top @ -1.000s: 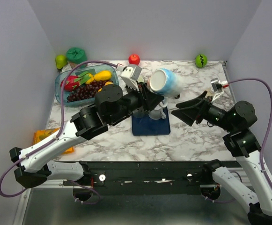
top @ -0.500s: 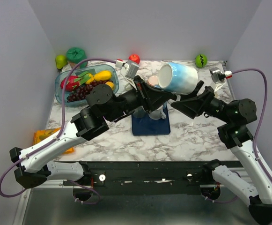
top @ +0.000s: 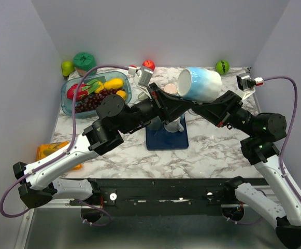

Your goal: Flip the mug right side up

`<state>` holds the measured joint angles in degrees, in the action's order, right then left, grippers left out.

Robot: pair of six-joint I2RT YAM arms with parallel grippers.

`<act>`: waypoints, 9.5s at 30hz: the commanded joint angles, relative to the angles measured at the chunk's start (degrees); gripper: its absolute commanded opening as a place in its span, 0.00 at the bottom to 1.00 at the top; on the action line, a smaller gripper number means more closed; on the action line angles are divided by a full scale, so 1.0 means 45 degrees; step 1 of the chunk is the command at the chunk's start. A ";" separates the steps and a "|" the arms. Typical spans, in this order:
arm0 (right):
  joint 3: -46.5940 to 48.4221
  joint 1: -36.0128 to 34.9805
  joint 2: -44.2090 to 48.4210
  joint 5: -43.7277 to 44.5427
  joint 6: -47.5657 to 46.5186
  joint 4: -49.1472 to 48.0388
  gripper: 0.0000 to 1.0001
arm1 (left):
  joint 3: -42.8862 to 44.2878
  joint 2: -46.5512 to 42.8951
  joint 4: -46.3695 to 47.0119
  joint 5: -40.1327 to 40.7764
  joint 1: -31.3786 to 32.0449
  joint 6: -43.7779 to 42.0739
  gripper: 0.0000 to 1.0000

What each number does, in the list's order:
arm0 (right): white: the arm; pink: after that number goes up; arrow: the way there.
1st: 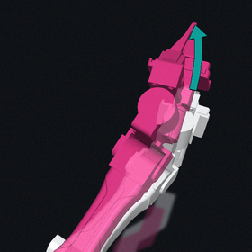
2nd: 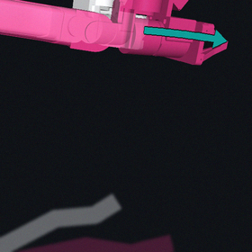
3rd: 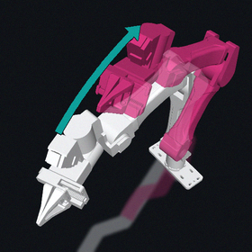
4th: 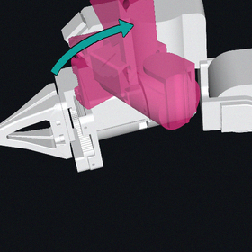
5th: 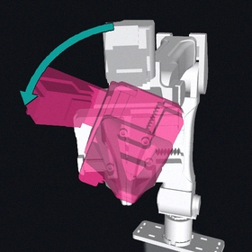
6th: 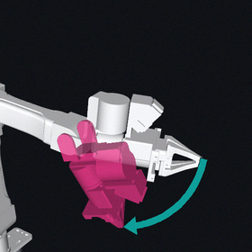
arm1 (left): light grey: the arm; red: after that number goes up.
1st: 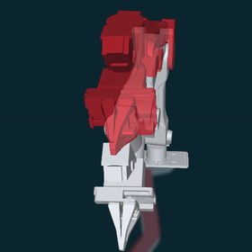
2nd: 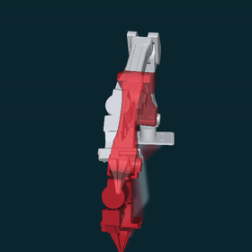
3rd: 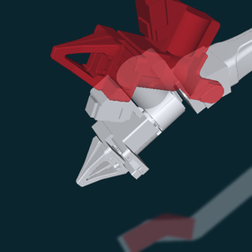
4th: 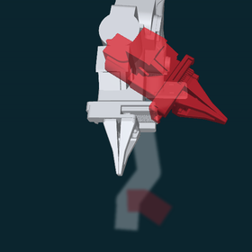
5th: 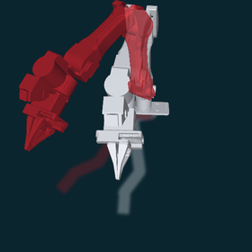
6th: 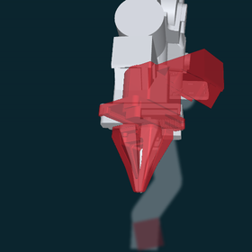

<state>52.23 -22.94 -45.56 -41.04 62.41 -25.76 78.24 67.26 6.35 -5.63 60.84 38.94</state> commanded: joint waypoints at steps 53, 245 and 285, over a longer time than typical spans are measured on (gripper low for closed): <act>0.5873 0.2519 -1.2100 1.5116 -1.1955 1.2482 0.01 | -0.0433 0.1243 -0.8813 0.5021 -0.3089 -0.2794 0.99; 0.0620 -0.2090 0.0301 0.3865 -0.2638 0.1113 0.22 | -0.1742 -0.1002 0.5758 -0.0449 -0.0512 0.0429 0.00; 0.1717 -0.2071 -0.2941 1.5037 -0.7854 1.5200 0.01 | -0.1819 -0.1959 -0.6332 0.5352 -0.0531 -0.3360 0.99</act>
<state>61.63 -32.25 -58.50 23.40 27.33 50.57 68.10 58.89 -20.05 16.12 58.26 24.69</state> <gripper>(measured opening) 0.232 0.988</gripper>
